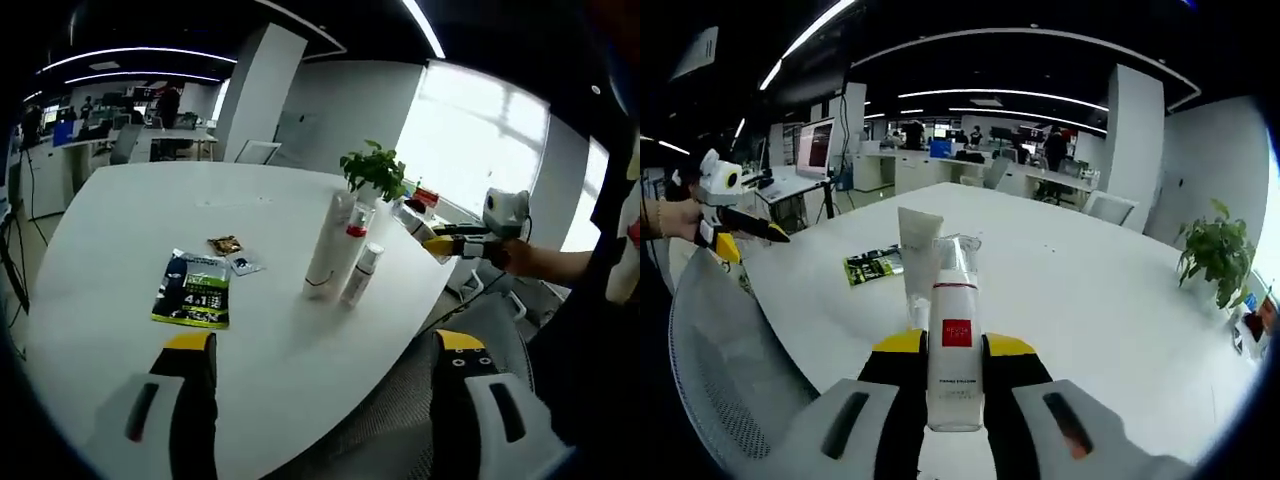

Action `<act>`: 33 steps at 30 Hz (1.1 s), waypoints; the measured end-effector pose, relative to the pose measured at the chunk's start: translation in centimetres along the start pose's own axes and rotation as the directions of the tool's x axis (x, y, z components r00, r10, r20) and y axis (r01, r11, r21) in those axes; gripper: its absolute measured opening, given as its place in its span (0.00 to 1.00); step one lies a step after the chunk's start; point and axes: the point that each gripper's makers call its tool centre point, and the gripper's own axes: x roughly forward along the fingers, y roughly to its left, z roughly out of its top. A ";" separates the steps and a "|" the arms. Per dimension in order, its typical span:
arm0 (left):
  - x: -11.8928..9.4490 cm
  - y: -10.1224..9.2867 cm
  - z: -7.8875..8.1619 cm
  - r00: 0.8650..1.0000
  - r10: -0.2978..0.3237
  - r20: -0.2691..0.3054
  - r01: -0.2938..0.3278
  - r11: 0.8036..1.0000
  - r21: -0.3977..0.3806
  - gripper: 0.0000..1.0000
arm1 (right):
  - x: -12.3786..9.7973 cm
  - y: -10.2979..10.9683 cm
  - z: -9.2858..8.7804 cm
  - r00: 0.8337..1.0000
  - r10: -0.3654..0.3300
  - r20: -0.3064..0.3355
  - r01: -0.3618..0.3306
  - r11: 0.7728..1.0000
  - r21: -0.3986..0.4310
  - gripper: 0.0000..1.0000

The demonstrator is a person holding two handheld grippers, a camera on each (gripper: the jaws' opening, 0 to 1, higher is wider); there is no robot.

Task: Arrange the skincare products in the storage area until every visible bottle or jar stands upright without overlapping.

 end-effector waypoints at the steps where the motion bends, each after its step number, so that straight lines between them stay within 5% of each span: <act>1: 0.0 -0.1 0.1 1.000 -0.002 0.002 0.002 1.000 -0.001 0.81 | 0.1 0.4 0.1 1.000 0.005 0.003 -0.005 1.000 0.005 0.20; 14: 0.6 -2.2 2.6 0.994 -0.073 0.080 0.077 0.996 -0.050 0.78 | 2.7 7.8 3.6 0.986 0.139 0.088 -0.138 0.990 -0.023 0.20; 25: 0.2 -2.5 3.5 0.985 -0.093 0.143 0.112 0.984 -0.136 0.76 | 3.7 14.7 5.5 0.969 0.218 0.114 -0.201 0.968 -0.149 0.20; 33: 0.1 -3.3 4.2 0.975 -0.099 0.200 0.143 0.966 -0.216 0.71 | 3.9 17.5 6.8 0.954 0.262 0.144 -0.232 0.953 -0.198 0.20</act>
